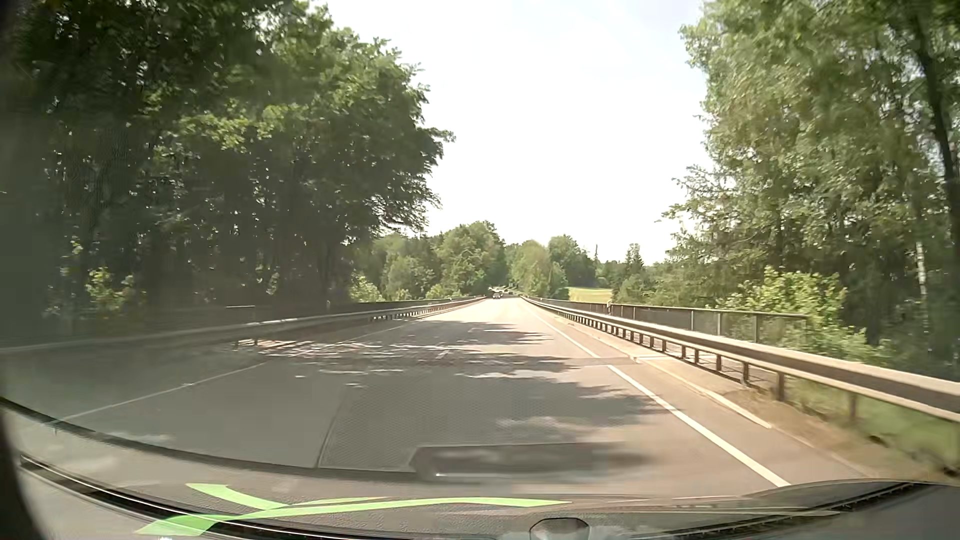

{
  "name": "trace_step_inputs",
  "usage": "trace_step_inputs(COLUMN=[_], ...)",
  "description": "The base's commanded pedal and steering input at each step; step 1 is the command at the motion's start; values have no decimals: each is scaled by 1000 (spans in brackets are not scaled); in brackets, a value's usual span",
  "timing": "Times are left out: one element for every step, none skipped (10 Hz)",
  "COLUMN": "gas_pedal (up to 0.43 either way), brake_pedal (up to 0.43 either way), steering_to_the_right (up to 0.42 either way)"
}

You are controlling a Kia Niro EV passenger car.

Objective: Follow the waypoints while adhering to traffic rules and regulations

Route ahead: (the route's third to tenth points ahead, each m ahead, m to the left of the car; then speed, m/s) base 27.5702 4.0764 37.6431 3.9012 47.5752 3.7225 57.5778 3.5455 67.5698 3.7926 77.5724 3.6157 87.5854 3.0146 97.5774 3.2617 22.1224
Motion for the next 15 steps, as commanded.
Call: trace_step_inputs(gas_pedal=[169, 169, 169, 169, 169, 169, 150, 150, 150, 150, 138, 138, 138, 138, 138], brake_pedal=[0, 0, 0, 0, 0, 0, 0, 0, 0, 0, 0, 0, 0, 0, 0], steering_to_the_right=[3, 2, 1, 1, 0, -2, -2, -2, -2, -2, -2, -2, -2, -2, -2])
